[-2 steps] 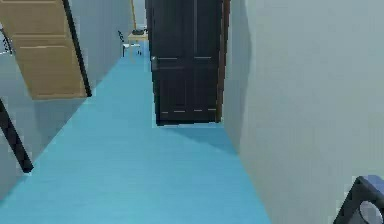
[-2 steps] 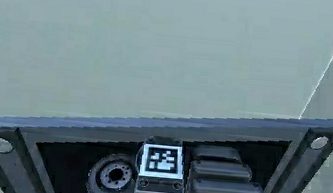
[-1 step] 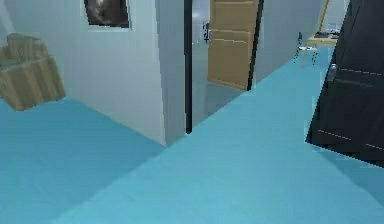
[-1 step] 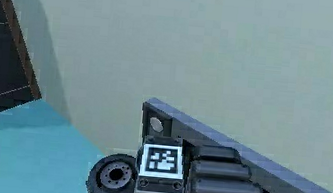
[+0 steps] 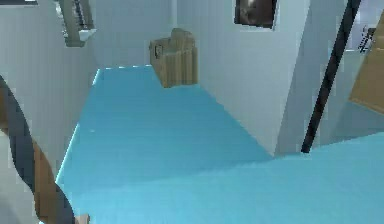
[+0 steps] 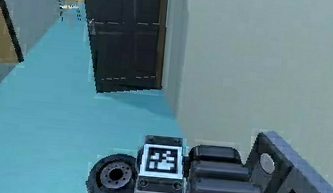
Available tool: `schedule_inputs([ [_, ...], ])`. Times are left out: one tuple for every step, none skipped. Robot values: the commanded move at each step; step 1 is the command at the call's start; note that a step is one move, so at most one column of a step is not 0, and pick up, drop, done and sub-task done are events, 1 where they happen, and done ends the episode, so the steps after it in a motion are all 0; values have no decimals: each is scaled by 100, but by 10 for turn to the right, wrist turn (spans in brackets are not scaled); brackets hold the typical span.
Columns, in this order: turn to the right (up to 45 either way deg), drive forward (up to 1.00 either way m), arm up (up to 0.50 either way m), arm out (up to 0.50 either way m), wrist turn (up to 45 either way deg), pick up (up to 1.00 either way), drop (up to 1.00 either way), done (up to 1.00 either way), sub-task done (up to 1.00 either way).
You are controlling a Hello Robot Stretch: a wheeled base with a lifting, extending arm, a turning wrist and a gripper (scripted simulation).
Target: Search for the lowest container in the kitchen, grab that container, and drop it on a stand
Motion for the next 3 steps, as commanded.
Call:
schedule_inputs([
  [450, 0, 0, 0, 0, 0, 0, 0, 0],
  [450, 0, 0, 0, 0, 0, 0, 0, 0],
  [450, 0, 0, 0, 0, 0, 0, 0, 0],
])
